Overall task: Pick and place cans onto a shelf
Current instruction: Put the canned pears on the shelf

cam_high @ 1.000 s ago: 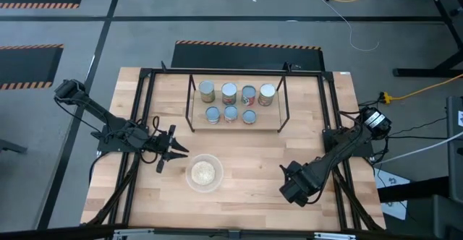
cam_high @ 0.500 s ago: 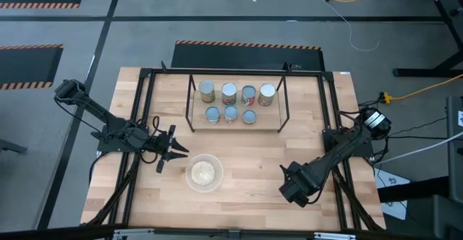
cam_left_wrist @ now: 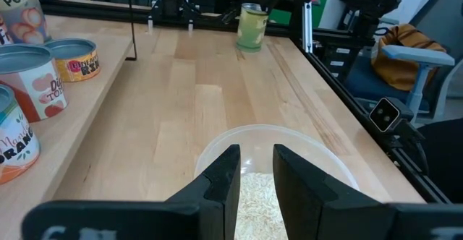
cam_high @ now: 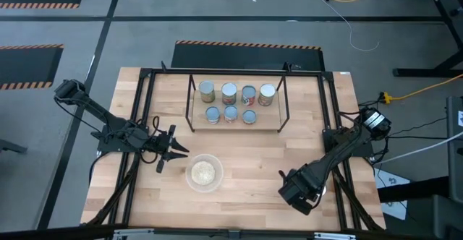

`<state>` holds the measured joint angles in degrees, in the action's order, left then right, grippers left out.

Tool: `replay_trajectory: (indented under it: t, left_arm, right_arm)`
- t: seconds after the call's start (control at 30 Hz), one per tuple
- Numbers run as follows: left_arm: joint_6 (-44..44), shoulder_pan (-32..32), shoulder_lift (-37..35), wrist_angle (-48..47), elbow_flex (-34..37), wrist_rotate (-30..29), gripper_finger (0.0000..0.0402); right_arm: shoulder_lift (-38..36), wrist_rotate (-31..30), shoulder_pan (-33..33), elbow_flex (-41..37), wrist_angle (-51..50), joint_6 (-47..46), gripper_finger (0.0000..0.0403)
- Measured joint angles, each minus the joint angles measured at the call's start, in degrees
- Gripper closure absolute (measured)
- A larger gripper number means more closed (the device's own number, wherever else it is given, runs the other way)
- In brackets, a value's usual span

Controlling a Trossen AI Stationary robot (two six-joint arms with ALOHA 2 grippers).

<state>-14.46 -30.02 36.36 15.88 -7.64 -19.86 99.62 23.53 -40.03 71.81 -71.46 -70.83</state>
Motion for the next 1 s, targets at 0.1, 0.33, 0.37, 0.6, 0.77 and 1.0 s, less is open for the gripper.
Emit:
replay_trajectory:
  t: [0.1, 0.33, 0.37, 0.6, 0.77, 1.0]
  left_arm:
    - [0.0, 0.0, 0.0, 0.0, 0.0, 0.0, 0.0325]
    - [0.0, 0.0, 0.0, 0.0, 0.0, 0.0, 0.0325]
    - [0.0, 0.0, 0.0, 0.0, 0.0, 0.0, 0.0325]
    - [0.0, 0.0, 0.0, 0.0, 0.0, -0.2, 0.0325]
    - [0.0, 0.0, 0.0, 0.0, 0.0, -0.4, 0.0325]
    - [0.0, 0.0, 0.0, 0.0, 0.0, -0.5, 0.0325]
  right_arm:
    - [-0.1, 0.1, 0.0, 0.1, 0.9, 1.5, 0.0355]
    - [-0.1, -0.1, 0.0, 0.1, 1.1, 3.9, 0.0395]
    - [-0.1, -0.1, 0.0, 0.1, 1.0, 4.0, 0.0396]
    - [0.1, -1.8, 0.2, 1.5, 0.8, 7.0, 0.0401]
    - [0.3, -7.1, 1.8, 5.7, 1.3, 9.2, 0.0401]
    - [0.2, -10.7, 6.0, 12.3, 1.3, 15.2, 0.0402]
